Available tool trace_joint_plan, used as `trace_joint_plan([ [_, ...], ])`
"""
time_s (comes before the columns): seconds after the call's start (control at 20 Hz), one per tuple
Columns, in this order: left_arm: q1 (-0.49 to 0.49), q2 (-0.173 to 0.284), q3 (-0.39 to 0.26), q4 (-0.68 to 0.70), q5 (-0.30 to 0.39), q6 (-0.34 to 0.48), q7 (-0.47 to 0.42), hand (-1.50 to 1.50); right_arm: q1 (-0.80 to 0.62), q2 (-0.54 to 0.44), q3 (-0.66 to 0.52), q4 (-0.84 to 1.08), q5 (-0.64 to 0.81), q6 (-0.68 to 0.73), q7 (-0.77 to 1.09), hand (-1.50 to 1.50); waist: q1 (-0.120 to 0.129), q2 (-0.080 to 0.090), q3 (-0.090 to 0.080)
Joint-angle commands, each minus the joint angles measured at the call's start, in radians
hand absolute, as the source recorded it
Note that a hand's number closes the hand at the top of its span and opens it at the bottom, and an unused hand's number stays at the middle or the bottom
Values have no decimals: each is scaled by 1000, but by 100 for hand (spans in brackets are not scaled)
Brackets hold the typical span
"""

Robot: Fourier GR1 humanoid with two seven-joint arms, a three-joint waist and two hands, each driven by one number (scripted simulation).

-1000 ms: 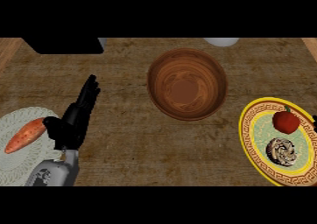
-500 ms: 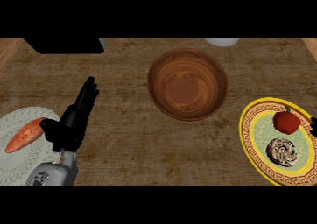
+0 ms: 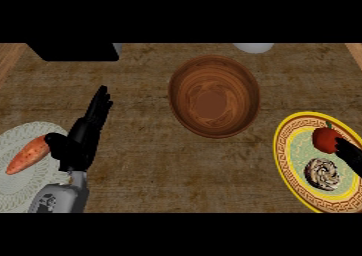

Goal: Pick the cupcake from the plate and place it in the bowl

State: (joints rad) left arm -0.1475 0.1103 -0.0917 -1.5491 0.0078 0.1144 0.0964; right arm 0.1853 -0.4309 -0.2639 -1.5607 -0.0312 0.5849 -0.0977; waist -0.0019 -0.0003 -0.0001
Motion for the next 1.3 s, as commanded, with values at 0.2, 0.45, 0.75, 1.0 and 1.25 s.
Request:
trace_joint_plan([
  [0.2, 21, -12, 7, -37, -11, -19, 8, 0, -105, 0, -4, 172, 195, -80, -88, -150, 6, 0, 0],
  [0.45, -28, -7, 54, 31, -11, -30, -14, 0, -91, 55, 49, 104, 298, -150, -49, -150, 0, 0, 0],
  [0.75, -30, -17, 35, -3, -31, -34, 22, 0, -99, 66, 84, 233, 358, -134, -181, -150, 2, 0, 0],
  [1.0, 17, -61, -5, 15, -61, -7, -17, 0, -102, -21, 144, 200, 460, -122, -345, 150, 2, 0, 0],
  [1.25, -8, -67, 3, -23, -72, 8, 18, 0, -119, 70, 185, 293, 510, -199, -399, 150, 2, 0, 0],
])
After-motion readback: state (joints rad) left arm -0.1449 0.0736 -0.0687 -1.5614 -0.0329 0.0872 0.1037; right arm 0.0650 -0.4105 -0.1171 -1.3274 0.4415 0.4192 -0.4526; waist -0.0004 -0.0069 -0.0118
